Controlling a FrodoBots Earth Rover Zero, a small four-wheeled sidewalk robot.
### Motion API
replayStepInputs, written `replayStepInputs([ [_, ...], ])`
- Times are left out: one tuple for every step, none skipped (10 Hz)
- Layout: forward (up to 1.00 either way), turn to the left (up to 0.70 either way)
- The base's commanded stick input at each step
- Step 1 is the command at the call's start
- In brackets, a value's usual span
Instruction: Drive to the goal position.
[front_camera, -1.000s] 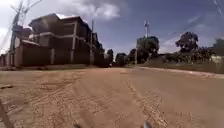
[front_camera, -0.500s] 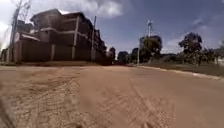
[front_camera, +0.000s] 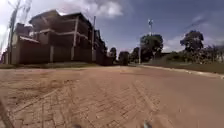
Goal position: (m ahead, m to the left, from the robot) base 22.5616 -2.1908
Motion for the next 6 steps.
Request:
replayStepInputs([
  [1.00, 0.00],
  [1.00, 0.00],
  [1.00, 0.00],
  [1.00, 0.00],
  [1.00, 0.00],
  [1.00, 0.00],
])
